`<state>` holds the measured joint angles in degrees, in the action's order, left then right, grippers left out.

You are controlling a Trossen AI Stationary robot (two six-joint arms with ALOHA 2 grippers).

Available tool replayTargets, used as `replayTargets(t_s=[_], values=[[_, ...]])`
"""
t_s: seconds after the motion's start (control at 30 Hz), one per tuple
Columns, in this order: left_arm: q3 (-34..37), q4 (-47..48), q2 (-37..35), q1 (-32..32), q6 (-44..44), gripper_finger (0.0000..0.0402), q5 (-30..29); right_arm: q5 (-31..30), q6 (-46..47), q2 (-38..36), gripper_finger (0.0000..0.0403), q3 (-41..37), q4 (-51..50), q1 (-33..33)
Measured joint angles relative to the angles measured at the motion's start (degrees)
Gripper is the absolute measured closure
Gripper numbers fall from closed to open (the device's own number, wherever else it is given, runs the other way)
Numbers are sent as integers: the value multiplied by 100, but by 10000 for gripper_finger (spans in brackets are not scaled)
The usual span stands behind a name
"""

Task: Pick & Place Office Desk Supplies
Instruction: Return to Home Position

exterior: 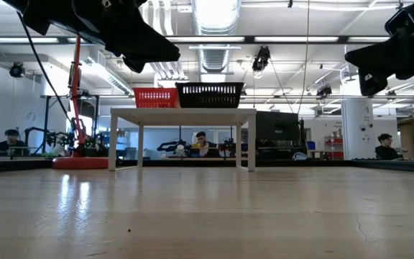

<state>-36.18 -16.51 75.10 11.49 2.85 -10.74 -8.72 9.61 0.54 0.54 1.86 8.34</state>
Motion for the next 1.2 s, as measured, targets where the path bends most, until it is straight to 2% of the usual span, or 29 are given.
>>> replayTargets(t_s=[0.17,1.0,1.13,1.2], values=[[0,2,2,0,0,320,0,20,-335,124,394,0,3,-68],[0,70,-5,0,22,320,-4,19,-256,301,394,0,3,-61],[30,644,-320,-21,20,320,5,13,-272,300,394,0,9,-61],[271,689,-580,3,22,320,22,13,-274,294,394,0,9,-60]])
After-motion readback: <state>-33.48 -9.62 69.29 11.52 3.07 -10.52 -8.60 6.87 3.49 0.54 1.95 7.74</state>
